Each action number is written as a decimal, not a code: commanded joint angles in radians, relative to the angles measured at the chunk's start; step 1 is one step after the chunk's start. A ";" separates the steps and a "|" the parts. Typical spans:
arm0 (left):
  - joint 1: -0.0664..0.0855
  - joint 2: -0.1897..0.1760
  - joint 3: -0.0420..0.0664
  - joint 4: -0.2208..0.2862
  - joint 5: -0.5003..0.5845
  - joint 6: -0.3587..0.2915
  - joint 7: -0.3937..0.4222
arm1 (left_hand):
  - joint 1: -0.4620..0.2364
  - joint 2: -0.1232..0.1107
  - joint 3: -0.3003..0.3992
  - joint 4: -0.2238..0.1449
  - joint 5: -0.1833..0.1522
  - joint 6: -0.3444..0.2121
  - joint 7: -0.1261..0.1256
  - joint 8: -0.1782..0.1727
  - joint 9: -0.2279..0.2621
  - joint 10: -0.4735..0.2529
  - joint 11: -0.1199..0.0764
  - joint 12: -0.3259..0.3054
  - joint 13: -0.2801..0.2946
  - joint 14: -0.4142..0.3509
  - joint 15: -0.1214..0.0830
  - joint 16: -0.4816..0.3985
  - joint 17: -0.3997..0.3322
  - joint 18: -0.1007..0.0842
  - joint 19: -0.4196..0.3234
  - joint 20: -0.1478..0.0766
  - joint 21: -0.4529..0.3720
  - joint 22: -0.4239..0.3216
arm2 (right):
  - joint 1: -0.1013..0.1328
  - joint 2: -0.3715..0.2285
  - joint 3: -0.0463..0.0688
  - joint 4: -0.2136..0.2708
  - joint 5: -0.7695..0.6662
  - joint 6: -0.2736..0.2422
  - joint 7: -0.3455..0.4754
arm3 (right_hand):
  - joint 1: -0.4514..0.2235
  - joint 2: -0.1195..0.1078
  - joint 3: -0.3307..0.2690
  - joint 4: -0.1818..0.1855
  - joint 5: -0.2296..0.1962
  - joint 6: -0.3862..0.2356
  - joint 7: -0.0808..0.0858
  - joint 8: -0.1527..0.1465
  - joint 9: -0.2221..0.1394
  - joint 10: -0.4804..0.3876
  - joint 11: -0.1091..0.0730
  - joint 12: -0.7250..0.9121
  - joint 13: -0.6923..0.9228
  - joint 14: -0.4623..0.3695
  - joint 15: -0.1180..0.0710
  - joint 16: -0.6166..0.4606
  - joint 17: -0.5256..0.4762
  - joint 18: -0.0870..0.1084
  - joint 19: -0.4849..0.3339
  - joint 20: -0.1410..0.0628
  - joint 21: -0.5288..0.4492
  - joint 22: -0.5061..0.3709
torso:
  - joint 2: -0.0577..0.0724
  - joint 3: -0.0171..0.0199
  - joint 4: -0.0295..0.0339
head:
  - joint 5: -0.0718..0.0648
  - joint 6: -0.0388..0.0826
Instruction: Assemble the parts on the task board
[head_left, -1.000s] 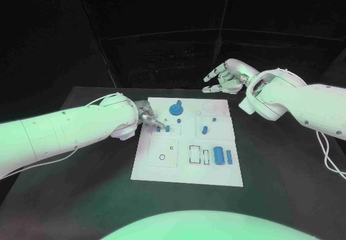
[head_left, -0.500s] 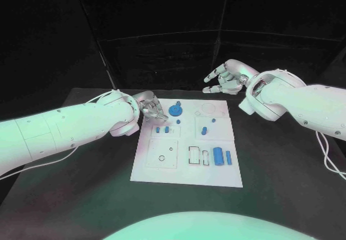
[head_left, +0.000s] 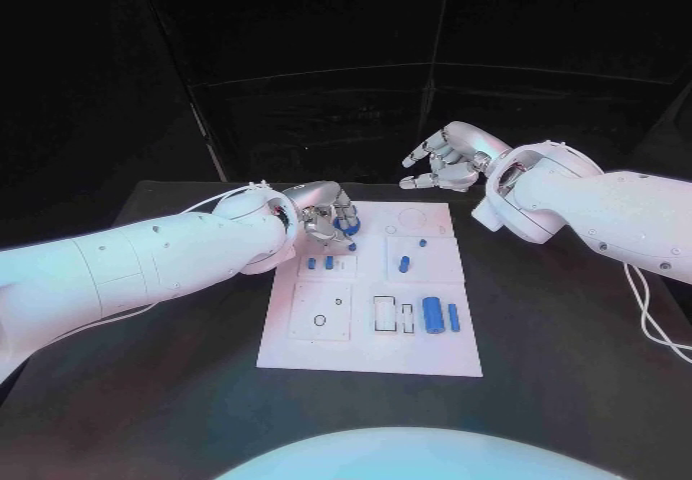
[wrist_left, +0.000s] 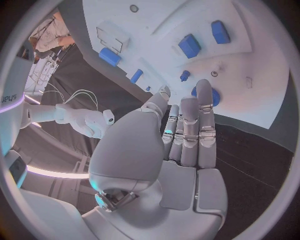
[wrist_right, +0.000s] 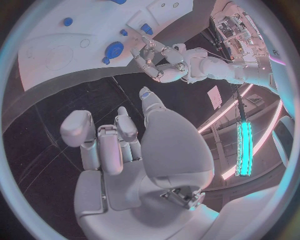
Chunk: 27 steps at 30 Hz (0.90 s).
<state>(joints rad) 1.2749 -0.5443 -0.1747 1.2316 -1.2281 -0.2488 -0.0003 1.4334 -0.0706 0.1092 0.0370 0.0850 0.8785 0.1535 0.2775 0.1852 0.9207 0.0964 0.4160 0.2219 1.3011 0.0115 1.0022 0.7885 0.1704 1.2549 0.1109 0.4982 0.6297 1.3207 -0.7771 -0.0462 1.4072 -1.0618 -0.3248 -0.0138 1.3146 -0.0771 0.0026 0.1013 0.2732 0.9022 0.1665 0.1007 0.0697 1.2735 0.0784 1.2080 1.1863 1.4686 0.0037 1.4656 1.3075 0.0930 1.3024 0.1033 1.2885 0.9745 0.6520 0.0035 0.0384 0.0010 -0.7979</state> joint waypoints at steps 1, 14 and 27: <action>0.004 0.013 -0.006 -0.011 -0.139 0.024 0.063 | 0.000 -0.007 -0.007 -0.009 -0.008 0.025 -0.003 -0.033 -0.029 0.026 -0.005 -0.035 -0.046 0.068 -0.004 0.125 0.128 0.011 0.044 -0.005 0.019 0.010 | 0.002 0.003 0.001 0.000 0.000 -0.014 0.013 | 0.004 0.009 -0.004 0.000 0.003 0.004 -0.002 0.005 0.001 -0.009 -0.002 -0.008 -0.002 0.059 -0.006 -0.005 0.070 0.020 -0.007 0.000 -0.006 -0.001 | 0.000 -0.0003 0.0015 | -0.001 0.000; 0.005 0.066 -0.016 -0.070 -0.208 0.088 0.028 | -0.003 0.004 -0.012 -0.027 -0.008 0.079 -0.007 -0.085 -0.077 0.070 -0.008 -0.082 -0.124 0.170 -0.009 0.351 0.374 -0.029 0.159 -0.013 0.317 0.269 | 0.002 0.012 0.001 -0.002 0.000 -0.011 0.013 | 0.005 0.009 -0.005 0.001 0.005 0.004 -0.002 0.005 0.001 -0.011 -0.002 -0.011 -0.005 0.059 -0.006 -0.006 0.068 0.021 -0.008 0.000 -0.008 -0.005 | 0.000 -0.0003 -0.0007 | -0.003 -0.003; 0.004 0.103 -0.016 -0.117 -0.214 0.099 0.008 | 0.012 0.026 0.021 -0.038 -0.006 0.108 -0.011 -0.094 -0.088 0.098 -0.012 -0.096 -0.146 0.181 -0.014 0.360 0.368 -0.040 0.178 -0.016 0.402 0.347 | 0.002 0.017 0.001 -0.003 0.000 -0.010 0.012 | 0.005 0.009 -0.005 0.001 0.005 0.004 -0.002 0.005 0.001 -0.011 -0.002 -0.011 -0.005 0.059 -0.006 -0.006 0.068 0.021 -0.008 0.000 -0.008 -0.005 | -0.001 0.0015 0.0004 | -0.005 -0.007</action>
<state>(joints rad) 1.2783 -0.4452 -0.1909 1.1195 -1.4265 -0.1701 0.0187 1.4444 -0.0525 0.1233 -0.0014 0.0783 0.9797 0.1414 0.1892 0.0986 1.0116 0.0839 0.3261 0.0766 1.4600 0.0020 1.3564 1.1580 0.1390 1.4247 0.0966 0.8966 0.9747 1.3207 -0.7613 -0.0462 1.4033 -1.0617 -0.3262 -0.0102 1.3187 -0.0731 0.0027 0.1013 0.2733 0.9022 0.1665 0.1007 0.0696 1.2700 0.0749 1.1993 1.1823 1.4685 0.0037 1.4657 1.3073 0.1016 1.3025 0.1033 1.2845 0.9709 0.6512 0.0044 0.0388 -0.0048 -0.8038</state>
